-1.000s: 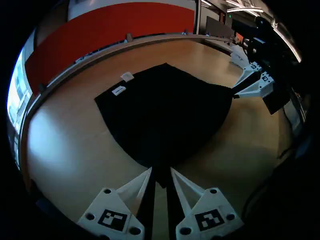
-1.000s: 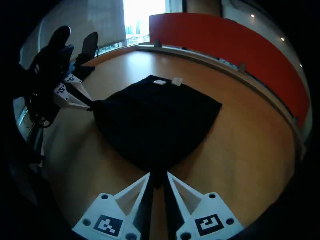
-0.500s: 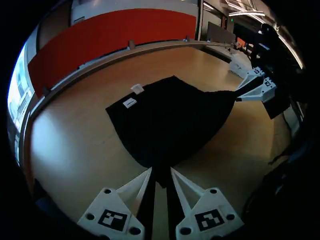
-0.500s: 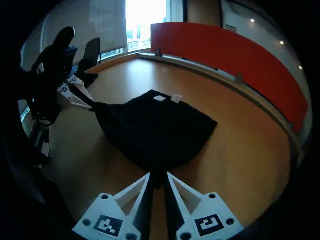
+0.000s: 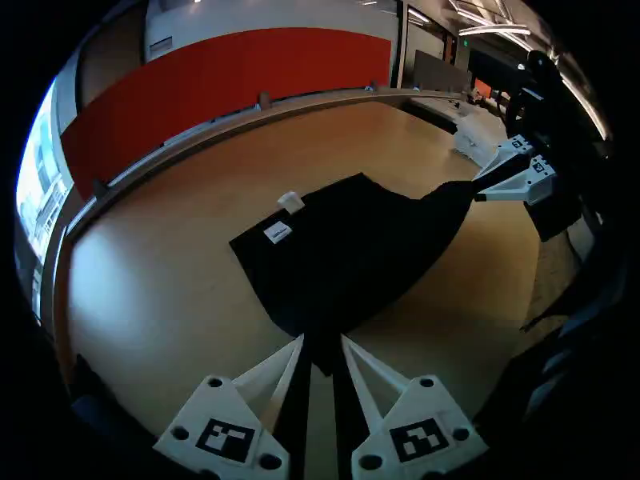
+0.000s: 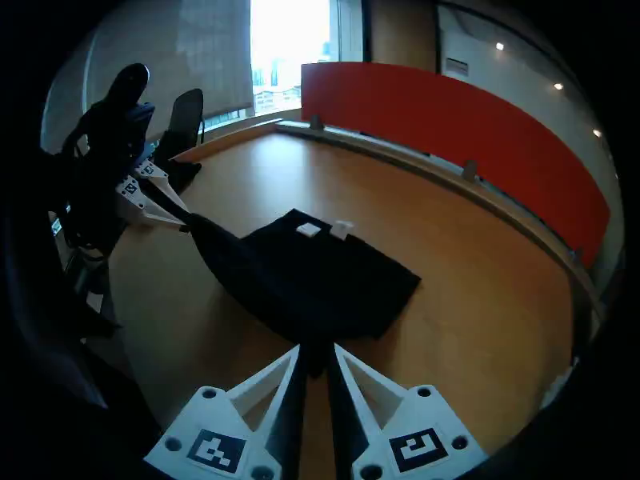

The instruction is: Fold towel

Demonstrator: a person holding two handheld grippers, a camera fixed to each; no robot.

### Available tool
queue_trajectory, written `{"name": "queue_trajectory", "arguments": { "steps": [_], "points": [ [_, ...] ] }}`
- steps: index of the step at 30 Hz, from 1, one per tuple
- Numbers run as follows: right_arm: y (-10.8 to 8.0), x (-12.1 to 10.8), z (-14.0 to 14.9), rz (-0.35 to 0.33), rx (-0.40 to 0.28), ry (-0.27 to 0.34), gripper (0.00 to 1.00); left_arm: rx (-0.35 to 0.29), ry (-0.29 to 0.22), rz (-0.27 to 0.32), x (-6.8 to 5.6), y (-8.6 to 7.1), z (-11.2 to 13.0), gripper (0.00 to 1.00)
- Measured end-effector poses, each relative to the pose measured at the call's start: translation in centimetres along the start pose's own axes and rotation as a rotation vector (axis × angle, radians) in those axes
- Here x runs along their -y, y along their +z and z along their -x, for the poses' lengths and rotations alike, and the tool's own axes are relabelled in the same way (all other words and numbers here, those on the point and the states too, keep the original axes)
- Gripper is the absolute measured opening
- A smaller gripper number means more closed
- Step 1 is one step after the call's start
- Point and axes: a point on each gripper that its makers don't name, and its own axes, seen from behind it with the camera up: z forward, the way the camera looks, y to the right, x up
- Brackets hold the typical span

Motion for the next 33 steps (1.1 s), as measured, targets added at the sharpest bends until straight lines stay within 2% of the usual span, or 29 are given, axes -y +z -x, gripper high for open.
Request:
{"name": "queue_trajectory", "arguments": {
  "steps": [6,23,33],
  "points": [
    [-0.9,0.2,-0.2,-0.005,0.0,-0.005,0.16,0.012,-0.003,0.028,-0.7,-0.7,-0.1,0.16],
    [-3.1,1.2,-1.7,-0.024,-0.02,-0.003,0.16,-0.006,0.001,0.028,-0.6,-2.4,-1.5,0.16],
    [-4.1,1.4,-2.4,-0.032,-0.021,-0.024,0.16,0.003,0.001,0.038,-1.2,-3.4,-1.3,0.16]
  ]
}}
